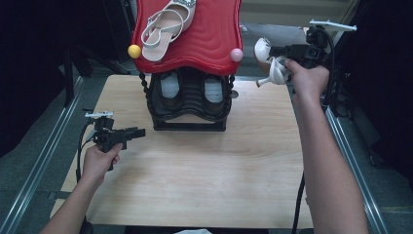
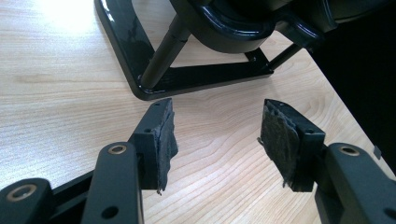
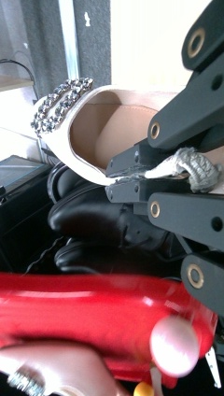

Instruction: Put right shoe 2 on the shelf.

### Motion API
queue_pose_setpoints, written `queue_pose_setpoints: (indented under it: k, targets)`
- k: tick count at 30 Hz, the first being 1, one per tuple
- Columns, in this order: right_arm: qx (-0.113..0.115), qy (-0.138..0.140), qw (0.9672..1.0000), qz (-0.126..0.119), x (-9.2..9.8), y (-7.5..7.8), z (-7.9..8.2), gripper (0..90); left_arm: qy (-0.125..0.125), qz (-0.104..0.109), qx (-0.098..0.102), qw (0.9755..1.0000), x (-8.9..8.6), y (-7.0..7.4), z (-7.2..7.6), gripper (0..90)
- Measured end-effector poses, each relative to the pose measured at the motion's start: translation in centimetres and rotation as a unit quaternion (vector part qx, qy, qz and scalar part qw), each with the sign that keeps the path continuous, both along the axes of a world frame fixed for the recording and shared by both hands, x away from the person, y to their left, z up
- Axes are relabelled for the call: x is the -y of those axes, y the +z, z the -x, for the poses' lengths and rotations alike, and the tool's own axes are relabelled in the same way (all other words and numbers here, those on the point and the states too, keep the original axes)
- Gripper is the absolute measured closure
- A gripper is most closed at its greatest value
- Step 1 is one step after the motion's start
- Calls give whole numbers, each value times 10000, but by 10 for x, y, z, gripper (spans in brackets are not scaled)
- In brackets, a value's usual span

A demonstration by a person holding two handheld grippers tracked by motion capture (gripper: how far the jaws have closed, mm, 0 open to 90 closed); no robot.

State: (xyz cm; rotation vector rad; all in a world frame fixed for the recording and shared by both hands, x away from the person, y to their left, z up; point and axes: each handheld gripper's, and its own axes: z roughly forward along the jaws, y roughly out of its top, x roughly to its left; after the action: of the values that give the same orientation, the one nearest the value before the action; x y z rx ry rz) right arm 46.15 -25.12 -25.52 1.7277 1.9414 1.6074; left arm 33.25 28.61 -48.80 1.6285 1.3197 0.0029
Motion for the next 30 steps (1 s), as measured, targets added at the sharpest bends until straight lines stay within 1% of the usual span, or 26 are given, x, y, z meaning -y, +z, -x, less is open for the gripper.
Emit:
queue_pose_setpoints:
  k: [4,5,7,10,13,15,16,18,22,25,28,30]
  targets:
    - [48,-19,10000,22,-3,20,-1,882,-8,-20,-4,10000,1,0,0,443]
    - [92,-9,9999,59,-3,24,-1,882,-21,-18,-6,10000,1,0,0,443]
    - [97,-13,9999,85,-5,35,-2,882,-25,-13,-8,10000,1,0,0,443]
    - [174,-5,9998,112,-10,52,-2,881,-69,-49,-17,10000,2,0,0,443]
    - [300,8,9995,125,-16,70,-2,882,-72,-47,-31,10000,3,-1,0,442]
    - [368,26,9993,84,-20,79,-1,882,-75,-41,-30,10000,3,-1,0,442]
    - [410,40,9991,36,-23,84,-1,882,-85,-42,-40,9999,3,-1,0,442]
    - [435,63,9990,18,-28,93,-1,882,-91,-52,-30,9999,4,-1,0,442]
    - [516,111,9986,48,-41,110,-1,882,-92,-45,-19,9999,4,-1,0,442]
    - [628,168,9979,66,-52,124,0,881,-94,-31,-24,9999,4,-1,0,441]
    - [751,244,9969,2,-64,137,1,882,-120,16,-100,9999,4,-2,-1,437]
    - [812,297,9963,11,-73,143,0,882,-135,-11,-70,9999,5,-1,-1,437]
